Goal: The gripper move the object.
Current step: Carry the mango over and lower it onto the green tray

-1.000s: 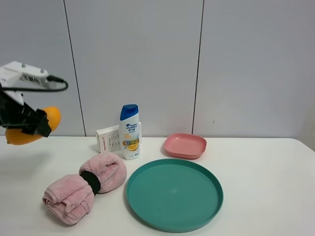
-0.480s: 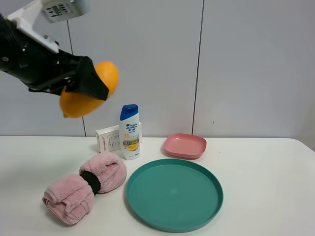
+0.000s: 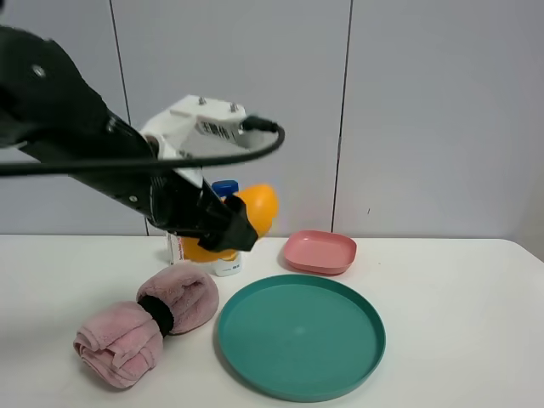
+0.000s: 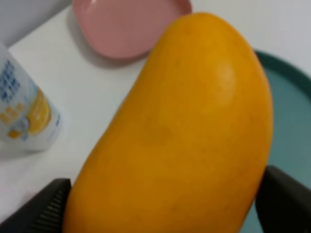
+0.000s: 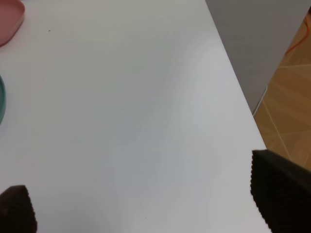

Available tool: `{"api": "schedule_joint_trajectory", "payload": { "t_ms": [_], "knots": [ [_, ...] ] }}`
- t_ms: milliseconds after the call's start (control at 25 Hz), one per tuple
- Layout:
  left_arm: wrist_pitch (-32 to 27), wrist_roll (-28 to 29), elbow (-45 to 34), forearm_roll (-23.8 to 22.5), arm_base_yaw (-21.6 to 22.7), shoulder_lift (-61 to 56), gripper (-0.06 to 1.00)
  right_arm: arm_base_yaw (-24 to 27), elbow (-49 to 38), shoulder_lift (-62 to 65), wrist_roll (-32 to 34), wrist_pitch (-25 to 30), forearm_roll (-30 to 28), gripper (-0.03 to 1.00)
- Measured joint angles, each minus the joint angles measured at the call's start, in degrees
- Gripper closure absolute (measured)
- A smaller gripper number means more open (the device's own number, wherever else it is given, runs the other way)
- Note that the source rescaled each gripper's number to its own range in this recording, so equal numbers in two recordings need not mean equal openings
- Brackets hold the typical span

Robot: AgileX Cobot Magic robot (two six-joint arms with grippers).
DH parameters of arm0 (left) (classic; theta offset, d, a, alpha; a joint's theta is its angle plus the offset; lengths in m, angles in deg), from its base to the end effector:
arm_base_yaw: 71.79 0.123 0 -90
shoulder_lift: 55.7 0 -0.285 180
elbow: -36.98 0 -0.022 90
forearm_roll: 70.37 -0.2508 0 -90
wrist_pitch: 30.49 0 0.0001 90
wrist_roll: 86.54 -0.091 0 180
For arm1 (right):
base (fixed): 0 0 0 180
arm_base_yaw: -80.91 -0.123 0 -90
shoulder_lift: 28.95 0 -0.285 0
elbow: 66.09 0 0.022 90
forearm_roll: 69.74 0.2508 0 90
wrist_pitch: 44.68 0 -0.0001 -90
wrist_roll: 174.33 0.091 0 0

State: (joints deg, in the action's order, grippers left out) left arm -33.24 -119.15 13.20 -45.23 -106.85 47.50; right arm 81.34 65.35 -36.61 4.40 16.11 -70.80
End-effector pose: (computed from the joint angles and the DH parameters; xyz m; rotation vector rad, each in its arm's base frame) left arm 0.2845 -0.2019 0.2093 0.8356 2.1156 -0.2783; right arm -0.0052 -0.0014 0.2773 -0.0141 2.0423 -0.0407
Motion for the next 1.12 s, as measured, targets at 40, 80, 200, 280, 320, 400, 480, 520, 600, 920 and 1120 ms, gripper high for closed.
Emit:
{"api": "schedule_joint_trajectory", "payload": {
  "t_ms": [40, 80, 200, 280, 320, 400, 480, 520, 600, 920, 1120],
  "knots": [
    [0.7, -0.2, 0.0, 0.0, 0.0, 1.8, 0.94, 0.0, 0.0, 0.0, 0.0, 0.0, 0.0, -0.03],
    [1.6, -0.1, 0.0, 0.0, 0.0, 3.5, 0.94, 0.0, 0.0, 0.0, 0.0, 0.0, 0.0, -0.03],
    [3.5, -0.1, 0.0, 0.0, 0.0, 7.2, 0.94, 0.0, 0.0, 0.0, 0.0, 0.0, 0.0, -0.03],
    [4.2, -0.1, 0.0, 0.0, -0.1, 8.6, 0.94, 0.0, 0.0, 0.0, 0.0, 0.0, 0.0, -0.03],
    [4.3, -0.1, 0.2, 0.0, -0.3, 9.0, 0.94, 0.0, 0.0, 0.0, 0.0, 0.0, 0.0, -0.03],
    [4.2, -0.1, 1.1, 0.0, -1.0, 9.3, 0.94, 0.0, 0.0, 0.0, 0.0, 0.0, 0.0, -0.03],
    [4.2, -0.1, 2.7, -0.1, -1.8, 9.3, 0.94, 0.0, 0.0, 0.0, 0.0, 0.0, 0.0, -0.03],
    [4.2, -0.1, 3.5, -0.2, -2.4, 9.3, 0.94, 0.0, 0.0, 0.0, 0.0, 0.0, 0.0, -0.03],
    [4.3, -0.1, 4.8, -0.4, -3.4, 9.3, 0.94, 0.0, 0.0, 0.0, 0.0, 0.0, 0.0, -0.03],
    [4.2, 0.1, 7.5, -0.8, -6.5, 12.4, 0.94, 0.0, 0.0, 0.0, 0.0, 0.0, 0.0, -0.03],
    [4.1, 0.1, 7.5, -1.2, -7.8, 15.5, 0.94, 0.0, 0.0, 0.0, 0.0, 0.0, 0.0, -0.03]
  ]
}}
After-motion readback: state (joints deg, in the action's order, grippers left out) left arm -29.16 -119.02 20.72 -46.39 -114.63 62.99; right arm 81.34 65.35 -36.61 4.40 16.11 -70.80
